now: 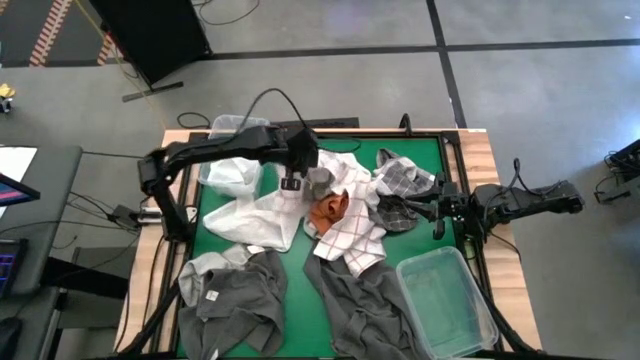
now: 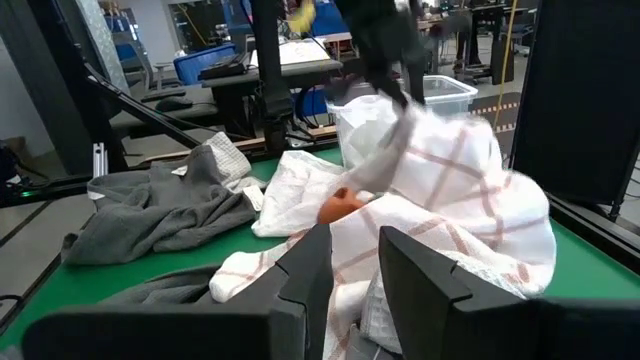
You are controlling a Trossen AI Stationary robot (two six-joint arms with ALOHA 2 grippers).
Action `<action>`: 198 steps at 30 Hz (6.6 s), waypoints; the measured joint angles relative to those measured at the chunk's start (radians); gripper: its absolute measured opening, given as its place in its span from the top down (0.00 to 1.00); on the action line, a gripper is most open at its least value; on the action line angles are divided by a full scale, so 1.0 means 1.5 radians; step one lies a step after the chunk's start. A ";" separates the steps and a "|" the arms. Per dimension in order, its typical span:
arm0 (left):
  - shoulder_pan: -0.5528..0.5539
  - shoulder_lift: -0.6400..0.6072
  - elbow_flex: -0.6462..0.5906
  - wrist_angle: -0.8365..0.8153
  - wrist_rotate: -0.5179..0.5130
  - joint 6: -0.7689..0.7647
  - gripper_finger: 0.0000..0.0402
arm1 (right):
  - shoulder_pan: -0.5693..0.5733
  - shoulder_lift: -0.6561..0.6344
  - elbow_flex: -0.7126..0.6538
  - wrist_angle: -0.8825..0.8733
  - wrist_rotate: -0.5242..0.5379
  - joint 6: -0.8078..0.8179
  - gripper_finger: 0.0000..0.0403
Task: Sort towels by color in basket
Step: Put the white patterned towel into the top transparent bin
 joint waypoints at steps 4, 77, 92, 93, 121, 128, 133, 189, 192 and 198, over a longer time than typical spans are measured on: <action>0.000 -0.050 0.050 -0.035 -0.035 -0.010 0.99 | 0.000 0.000 0.000 0.000 0.000 0.000 0.71; -0.075 0.096 0.114 -0.132 0.156 -0.166 0.91 | 0.000 0.000 0.000 0.005 0.006 -0.001 0.71; -0.101 0.115 0.024 -0.087 0.190 -0.171 0.21 | 0.000 0.000 0.000 0.005 0.005 -0.003 0.71; -0.104 0.116 0.011 -0.079 0.190 -0.171 0.19 | 0.000 0.000 0.000 0.005 0.005 -0.002 0.71; -0.127 0.113 -0.033 0.045 0.112 -0.104 0.94 | 0.000 0.000 0.000 0.005 0.005 -0.001 0.71; -0.128 0.112 0.168 -0.076 0.094 -0.075 0.95 | 0.000 0.000 0.000 0.003 0.005 -0.001 0.71; -0.128 0.112 0.294 -0.169 0.027 -0.057 0.95 | 0.000 0.000 0.000 0.000 0.005 -0.002 0.71; -0.019 -0.264 0.492 -0.470 -0.728 -0.245 0.95 | 0.000 0.000 0.000 0.001 0.005 -0.006 0.71; -0.019 -0.274 0.492 -0.470 -0.728 -0.251 0.95 | 0.000 0.000 0.000 0.001 0.005 -0.006 0.71; -0.020 -0.288 0.492 -0.470 -0.748 -0.265 0.95 | 0.000 0.000 0.000 0.001 0.005 -0.006 0.71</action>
